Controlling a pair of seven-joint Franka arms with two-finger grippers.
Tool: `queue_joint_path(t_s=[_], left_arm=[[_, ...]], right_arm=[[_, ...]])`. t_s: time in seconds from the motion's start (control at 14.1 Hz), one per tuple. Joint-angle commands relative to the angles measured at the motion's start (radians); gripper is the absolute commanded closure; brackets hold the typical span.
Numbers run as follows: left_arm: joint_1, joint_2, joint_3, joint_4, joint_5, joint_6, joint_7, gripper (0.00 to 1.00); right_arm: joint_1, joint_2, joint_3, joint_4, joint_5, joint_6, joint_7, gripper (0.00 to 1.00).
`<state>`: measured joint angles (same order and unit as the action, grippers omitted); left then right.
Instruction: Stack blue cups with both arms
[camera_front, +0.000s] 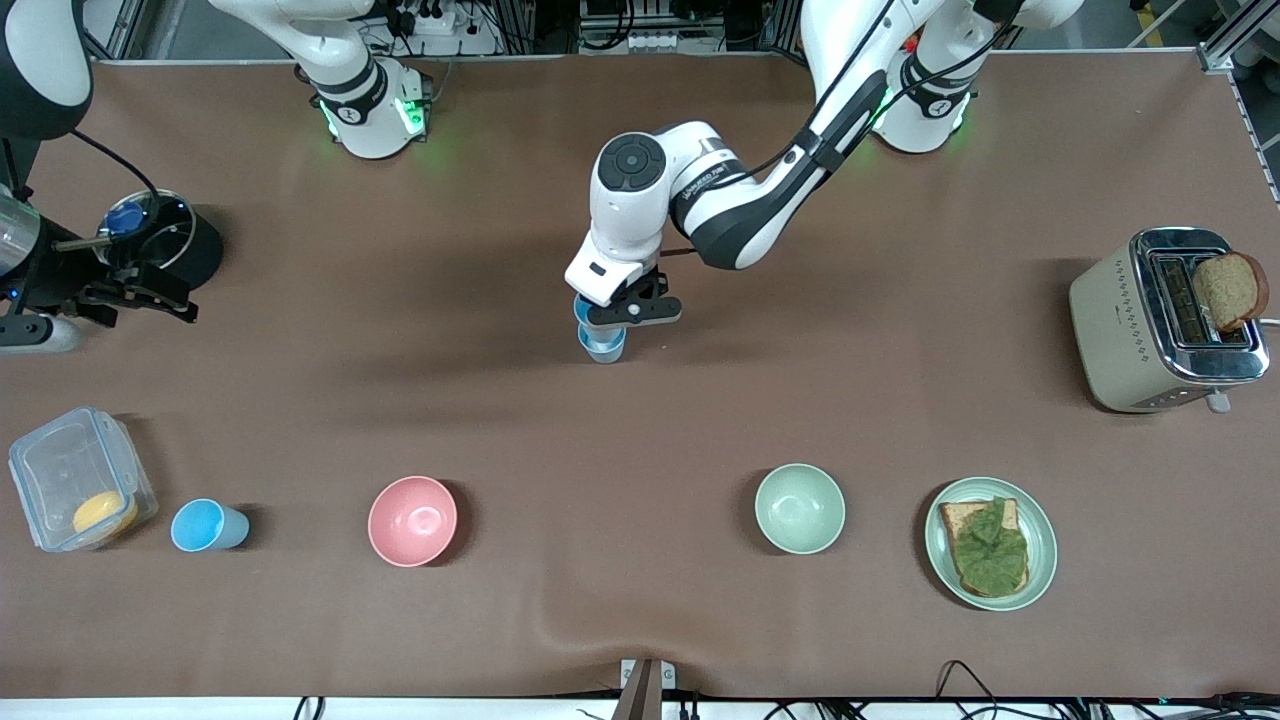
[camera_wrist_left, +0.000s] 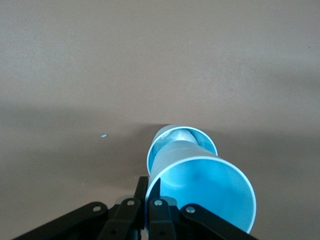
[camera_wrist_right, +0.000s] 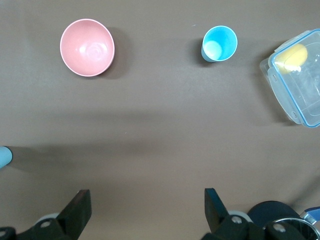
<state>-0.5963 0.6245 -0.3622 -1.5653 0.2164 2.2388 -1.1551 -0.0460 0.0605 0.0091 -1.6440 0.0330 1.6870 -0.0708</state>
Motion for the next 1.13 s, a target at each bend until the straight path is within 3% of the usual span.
queue_joint_path(t_s=[0.0, 0.07, 0.5, 0.78, 1.06], left_arm=[[-0.011, 0.020, 0.006, 0.039, 0.034, -0.004, -0.021, 0.49], [-0.011, 0.020, 0.009, 0.040, 0.037, -0.004, -0.009, 0.00], [0.001, -0.011, 0.011, 0.079, 0.070, -0.005, -0.012, 0.00], [0.102, -0.106, 0.058, 0.106, 0.070, -0.105, 0.020, 0.00], [0.246, -0.169, 0.052, 0.157, 0.040, -0.260, 0.129, 0.00]], right_arm=[[-0.017, -0.014, 0.009, -0.004, 0.010, -0.012, 0.002, 0.00], [-0.017, -0.014, 0.009, -0.004, 0.010, -0.012, 0.002, 0.00], [-0.017, -0.014, 0.009, -0.004, 0.010, -0.013, 0.003, 0.00], [-0.017, -0.014, 0.009, -0.004, 0.010, -0.013, 0.003, 0.00], [-0.017, -0.014, 0.009, -0.004, 0.010, -0.013, 0.005, 0.00]])
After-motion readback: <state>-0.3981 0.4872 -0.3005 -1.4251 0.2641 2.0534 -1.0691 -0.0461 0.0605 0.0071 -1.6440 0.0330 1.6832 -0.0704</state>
